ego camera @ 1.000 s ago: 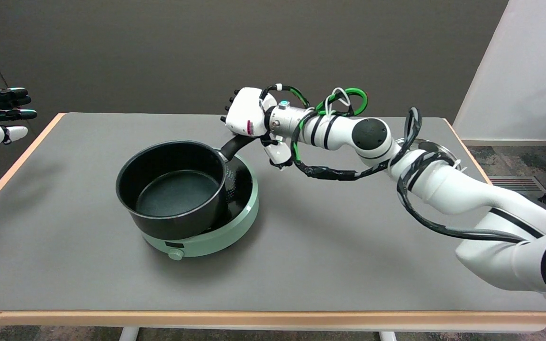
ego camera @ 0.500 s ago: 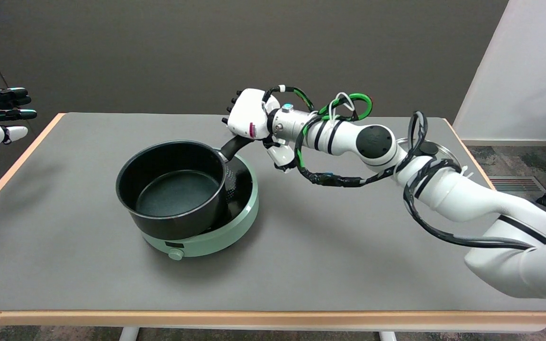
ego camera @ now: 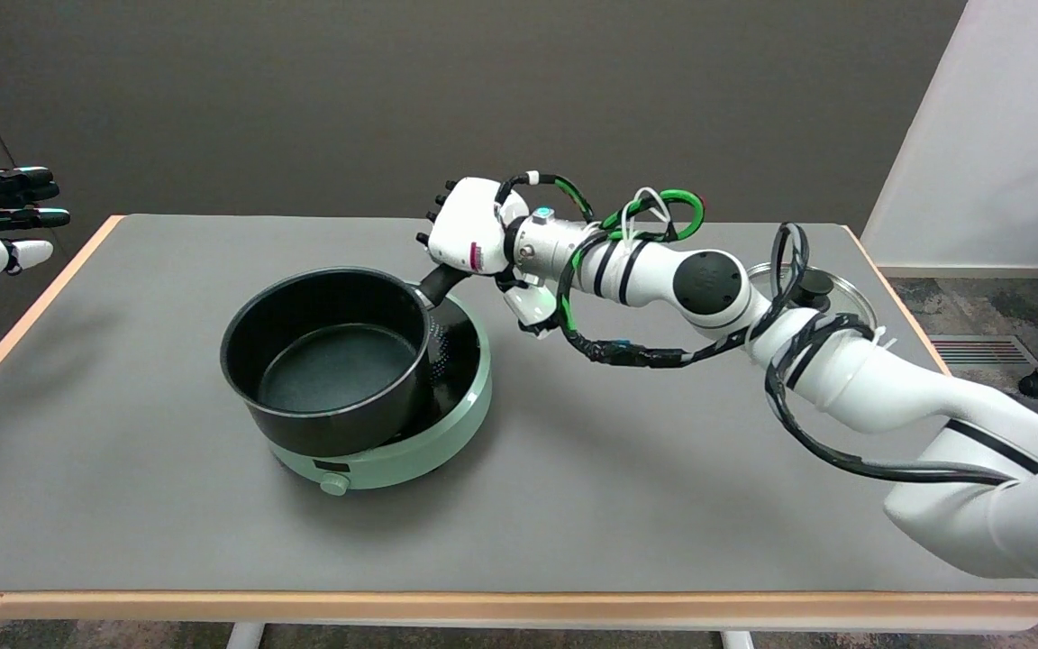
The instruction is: Pick up the pot.
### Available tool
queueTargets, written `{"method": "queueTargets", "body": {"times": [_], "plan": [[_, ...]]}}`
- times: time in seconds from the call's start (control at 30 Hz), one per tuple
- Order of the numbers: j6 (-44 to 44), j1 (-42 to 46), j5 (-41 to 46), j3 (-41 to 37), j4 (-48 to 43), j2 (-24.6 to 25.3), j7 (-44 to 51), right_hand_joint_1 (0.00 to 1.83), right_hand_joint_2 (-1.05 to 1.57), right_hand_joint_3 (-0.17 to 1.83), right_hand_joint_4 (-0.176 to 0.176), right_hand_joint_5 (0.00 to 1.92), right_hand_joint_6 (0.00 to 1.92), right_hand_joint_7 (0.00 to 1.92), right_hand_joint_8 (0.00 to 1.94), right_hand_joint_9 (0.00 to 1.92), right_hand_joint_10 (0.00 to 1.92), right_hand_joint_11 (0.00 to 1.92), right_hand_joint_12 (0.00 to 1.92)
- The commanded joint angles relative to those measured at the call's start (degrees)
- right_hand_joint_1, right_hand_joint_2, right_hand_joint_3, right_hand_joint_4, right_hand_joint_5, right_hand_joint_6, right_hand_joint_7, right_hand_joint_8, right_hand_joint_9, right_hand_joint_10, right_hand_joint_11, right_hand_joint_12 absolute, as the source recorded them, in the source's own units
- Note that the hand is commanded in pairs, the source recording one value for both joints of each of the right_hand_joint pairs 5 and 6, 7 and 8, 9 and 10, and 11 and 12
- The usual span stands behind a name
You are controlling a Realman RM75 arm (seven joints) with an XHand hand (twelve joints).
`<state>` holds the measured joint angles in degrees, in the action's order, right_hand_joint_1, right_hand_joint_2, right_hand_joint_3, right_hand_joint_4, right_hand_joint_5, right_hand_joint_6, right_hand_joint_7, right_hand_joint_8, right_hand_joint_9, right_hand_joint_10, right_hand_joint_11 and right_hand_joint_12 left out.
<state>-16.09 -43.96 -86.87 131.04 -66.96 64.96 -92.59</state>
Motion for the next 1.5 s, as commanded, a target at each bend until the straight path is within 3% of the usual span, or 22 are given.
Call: {"method": "queueTargets", "body": {"times": [0.03,0.17,0.33,0.5,0.77,0.9,1.1,1.3,1.37,1.5], "plan": [[0.8,0.6,-0.1,0.2,0.4,0.7,-0.5,1.10,-0.61,1.42,-0.021,1.17,1.17,1.17,1.17,1.17,1.17,1.17,1.17],[1.8,0.6,0.2,0.2,0.7,0.9,-0.5,1.11,-0.36,1.14,-0.045,1.25,1.25,1.25,1.25,1.25,1.25,1.25,1.25],[3.0,0.3,1.3,0.2,1.1,0.9,-2.8,1.08,0.11,1.13,-0.090,1.39,1.39,1.39,1.39,1.39,1.39,1.39,1.39],[3.4,-0.2,1.4,0.2,1.7,1.1,-4.7,1.06,0.46,1.02,-0.101,1.44,1.44,1.44,1.44,1.44,1.44,1.44,1.44],[4.7,-0.5,1.4,0.2,2.9,1.1,-9.0,1.00,0.69,1.09,-0.087,1.38,1.38,1.38,1.38,1.38,1.38,1.38,1.38],[5.1,-0.5,1.5,0.2,3.3,1.1,-11.6,0.87,0.89,1.00,-0.090,1.37,1.37,1.37,1.37,1.37,1.37,1.37,1.37],[6.2,-0.1,2.8,0.0,3.7,1.0,-13.4,0.84,0.83,0.94,-0.074,1.36,1.36,1.36,1.36,1.36,1.36,1.36,1.36],[6.8,0.1,4.7,0.1,4.1,0.8,-13.2,0.82,0.95,1.09,-0.064,1.31,1.31,1.31,1.31,1.31,1.31,1.31,1.31],[6.8,0.3,4.6,0.1,3.9,0.7,-13.1,0.83,1.02,1.24,-0.076,1.33,1.33,1.33,1.33,1.33,1.33,1.33,1.33],[6.8,0.5,4.5,0.2,3.8,0.7,-13.0,0.85,1.10,1.35,-0.092,1.37,1.37,1.37,1.37,1.37,1.37,1.37,1.37]]}}
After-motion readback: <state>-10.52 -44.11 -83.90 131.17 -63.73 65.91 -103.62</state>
